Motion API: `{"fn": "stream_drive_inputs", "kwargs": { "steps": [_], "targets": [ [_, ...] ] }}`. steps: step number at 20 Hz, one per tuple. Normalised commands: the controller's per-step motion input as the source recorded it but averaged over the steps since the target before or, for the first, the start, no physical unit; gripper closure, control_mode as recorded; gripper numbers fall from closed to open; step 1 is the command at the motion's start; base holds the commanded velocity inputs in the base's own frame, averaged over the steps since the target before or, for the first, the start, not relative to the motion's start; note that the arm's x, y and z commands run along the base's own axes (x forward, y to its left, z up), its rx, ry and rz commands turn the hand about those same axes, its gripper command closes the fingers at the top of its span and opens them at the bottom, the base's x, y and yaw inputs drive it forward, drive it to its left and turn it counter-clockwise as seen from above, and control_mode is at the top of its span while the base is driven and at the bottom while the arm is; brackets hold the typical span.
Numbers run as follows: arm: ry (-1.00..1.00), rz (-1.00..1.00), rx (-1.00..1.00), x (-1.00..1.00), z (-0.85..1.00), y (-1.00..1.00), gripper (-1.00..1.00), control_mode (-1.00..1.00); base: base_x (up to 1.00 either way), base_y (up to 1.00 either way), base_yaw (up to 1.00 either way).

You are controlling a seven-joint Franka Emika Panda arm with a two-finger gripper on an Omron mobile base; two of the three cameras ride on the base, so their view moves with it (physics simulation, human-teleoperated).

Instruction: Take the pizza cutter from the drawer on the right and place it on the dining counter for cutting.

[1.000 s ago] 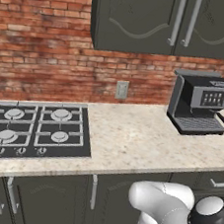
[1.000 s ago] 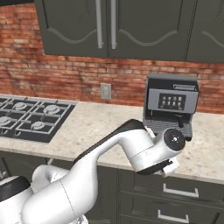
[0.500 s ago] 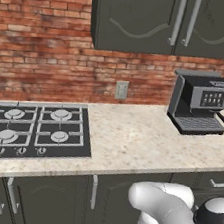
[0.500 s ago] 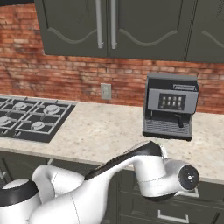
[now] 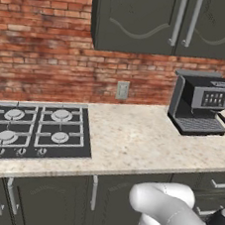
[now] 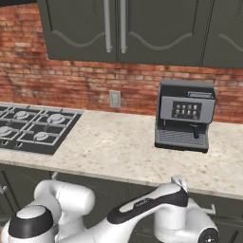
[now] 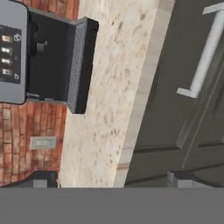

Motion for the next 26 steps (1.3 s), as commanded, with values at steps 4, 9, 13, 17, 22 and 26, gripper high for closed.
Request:
{"fn": "stream_drive_inputs", "kwargs": {
  "steps": [4, 9, 13, 17, 22, 26],
  "targets": [
    [-0.17, -0.02, 0.14, 0.0, -0.53, -0.25, -1.0, -1.0, 0.0, 0.0, 0.0],
    [-0.13, -0.03, 0.11, 0.0, -0.46, -0.18, -1.0, -1.0, 0.0, 0.0, 0.0],
    [-0.13, -0.02, 0.11, 0.0, -0.4, -0.2, -1.0, -1.0, 0.0, 0.0, 0.0],
    [-0.11, 0.0, 0.09, 0.0, -0.27, -0.23, -1.0, -1.0, 0.0, 0.0, 0.0],
    [-0.11, 0.0, 0.07, 0.0, -0.25, -0.24, -1.0, -1.0, 0.0, 0.0, 0.0],
    [-0.14, 0.0, 0.06, 0.02, -0.24, -0.13, -1.0, -1.0, 0.0, 0.0, 0.0]
  ]
}}
